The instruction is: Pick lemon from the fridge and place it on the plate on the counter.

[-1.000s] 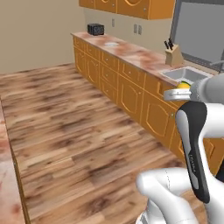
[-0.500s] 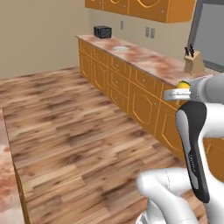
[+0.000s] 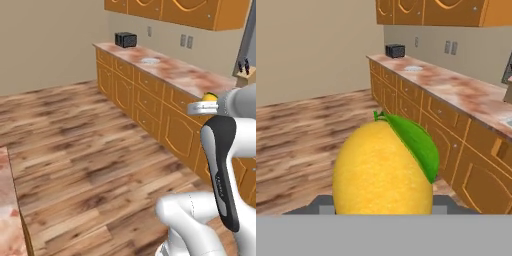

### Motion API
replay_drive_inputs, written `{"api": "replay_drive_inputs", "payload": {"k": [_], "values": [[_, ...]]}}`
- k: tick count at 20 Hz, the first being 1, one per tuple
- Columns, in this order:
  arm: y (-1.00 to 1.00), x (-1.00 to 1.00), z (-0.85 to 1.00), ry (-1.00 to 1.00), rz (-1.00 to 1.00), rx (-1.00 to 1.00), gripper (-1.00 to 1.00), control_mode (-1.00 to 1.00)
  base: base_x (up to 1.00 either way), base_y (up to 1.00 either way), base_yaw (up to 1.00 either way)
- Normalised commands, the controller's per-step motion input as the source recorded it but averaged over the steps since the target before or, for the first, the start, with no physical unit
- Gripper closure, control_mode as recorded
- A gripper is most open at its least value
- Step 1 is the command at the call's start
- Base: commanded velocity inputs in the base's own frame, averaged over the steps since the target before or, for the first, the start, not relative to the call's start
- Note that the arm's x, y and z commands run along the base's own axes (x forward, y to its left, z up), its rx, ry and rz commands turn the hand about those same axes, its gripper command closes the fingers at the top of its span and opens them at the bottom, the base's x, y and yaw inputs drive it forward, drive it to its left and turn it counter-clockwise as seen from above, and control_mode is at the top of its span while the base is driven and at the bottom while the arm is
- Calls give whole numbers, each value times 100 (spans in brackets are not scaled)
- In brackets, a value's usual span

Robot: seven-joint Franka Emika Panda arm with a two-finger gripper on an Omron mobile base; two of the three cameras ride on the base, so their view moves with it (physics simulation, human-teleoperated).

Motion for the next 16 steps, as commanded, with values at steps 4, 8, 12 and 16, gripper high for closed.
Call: {"api": "replay_drive_inputs", "payload": {"k": [4, 8, 12, 16], "values": [[0, 0, 0, 0, 0, 0, 100, 100, 89, 12, 0], [0, 0, 0, 0, 0, 0, 100, 100, 90, 12, -1], [0, 0, 0, 0, 0, 0, 100, 100, 87, 9, -4], [0, 0, 0, 0, 0, 0, 100, 100, 88, 6, -8]]}}
